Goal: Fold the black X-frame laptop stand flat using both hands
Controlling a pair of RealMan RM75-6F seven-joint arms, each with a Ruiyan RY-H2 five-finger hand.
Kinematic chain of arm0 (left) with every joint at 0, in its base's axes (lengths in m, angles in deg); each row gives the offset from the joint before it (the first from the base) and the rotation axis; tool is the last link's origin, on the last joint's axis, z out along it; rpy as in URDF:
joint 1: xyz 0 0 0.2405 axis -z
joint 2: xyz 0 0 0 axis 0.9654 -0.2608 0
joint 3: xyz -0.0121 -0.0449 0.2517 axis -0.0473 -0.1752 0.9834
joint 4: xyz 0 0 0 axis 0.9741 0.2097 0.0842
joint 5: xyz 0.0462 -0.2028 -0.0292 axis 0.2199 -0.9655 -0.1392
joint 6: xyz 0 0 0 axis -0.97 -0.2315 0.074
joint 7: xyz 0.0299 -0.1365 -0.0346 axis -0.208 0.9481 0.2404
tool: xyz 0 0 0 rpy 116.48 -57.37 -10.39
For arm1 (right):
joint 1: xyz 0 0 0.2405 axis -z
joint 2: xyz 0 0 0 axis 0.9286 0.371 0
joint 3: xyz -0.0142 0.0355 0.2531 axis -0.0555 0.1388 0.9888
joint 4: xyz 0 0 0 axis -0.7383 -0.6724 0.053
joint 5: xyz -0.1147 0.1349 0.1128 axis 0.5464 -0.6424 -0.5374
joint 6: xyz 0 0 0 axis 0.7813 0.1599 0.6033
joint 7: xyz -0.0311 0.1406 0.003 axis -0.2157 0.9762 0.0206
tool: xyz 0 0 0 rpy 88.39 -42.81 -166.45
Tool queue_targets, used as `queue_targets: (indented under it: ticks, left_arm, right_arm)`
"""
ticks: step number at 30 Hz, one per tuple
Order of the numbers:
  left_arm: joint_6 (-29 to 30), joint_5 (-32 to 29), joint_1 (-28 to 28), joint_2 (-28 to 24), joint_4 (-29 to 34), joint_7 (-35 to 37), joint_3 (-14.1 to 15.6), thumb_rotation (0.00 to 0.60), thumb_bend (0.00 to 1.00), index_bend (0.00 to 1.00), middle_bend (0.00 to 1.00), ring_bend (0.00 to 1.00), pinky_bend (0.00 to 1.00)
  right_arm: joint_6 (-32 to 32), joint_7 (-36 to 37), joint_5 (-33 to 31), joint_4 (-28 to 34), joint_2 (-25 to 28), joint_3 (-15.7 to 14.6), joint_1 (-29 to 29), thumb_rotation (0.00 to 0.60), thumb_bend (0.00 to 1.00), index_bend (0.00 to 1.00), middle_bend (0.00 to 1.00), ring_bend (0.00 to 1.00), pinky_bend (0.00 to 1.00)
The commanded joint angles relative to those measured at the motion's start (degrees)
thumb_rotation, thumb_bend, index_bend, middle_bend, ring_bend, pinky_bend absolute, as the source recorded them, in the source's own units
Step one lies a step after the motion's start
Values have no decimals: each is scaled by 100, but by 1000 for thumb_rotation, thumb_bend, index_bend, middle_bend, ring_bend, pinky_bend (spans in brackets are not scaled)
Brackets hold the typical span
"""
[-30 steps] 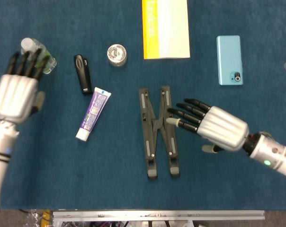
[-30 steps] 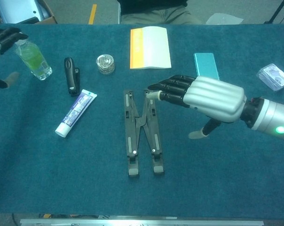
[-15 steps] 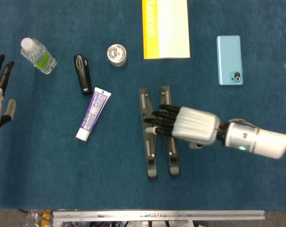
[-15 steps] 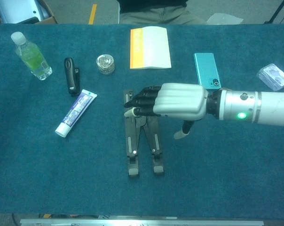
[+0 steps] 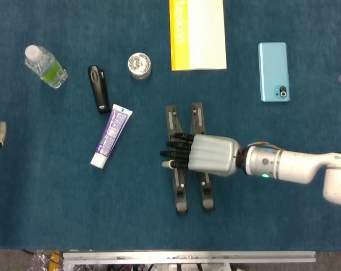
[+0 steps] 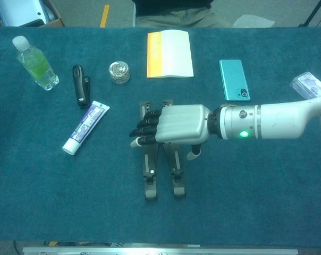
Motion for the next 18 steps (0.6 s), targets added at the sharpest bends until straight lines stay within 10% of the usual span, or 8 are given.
queue_targets:
  ticks: [1, 18]
  left_arm:
    - [0, 25, -47, 9, -48, 81, -27, 600, 406, 0, 0, 0, 0]
    - [-13, 185, -248, -41, -245, 500, -126, 600, 406, 0, 0, 0, 0]
  right_arm:
    - [-103, -117, -98, -47, -120, 3, -54, 600, 0, 0, 0, 0, 91]
    - [-609, -742, -850, -173, -666, 231, -170, 600, 0, 0, 0, 0, 91]
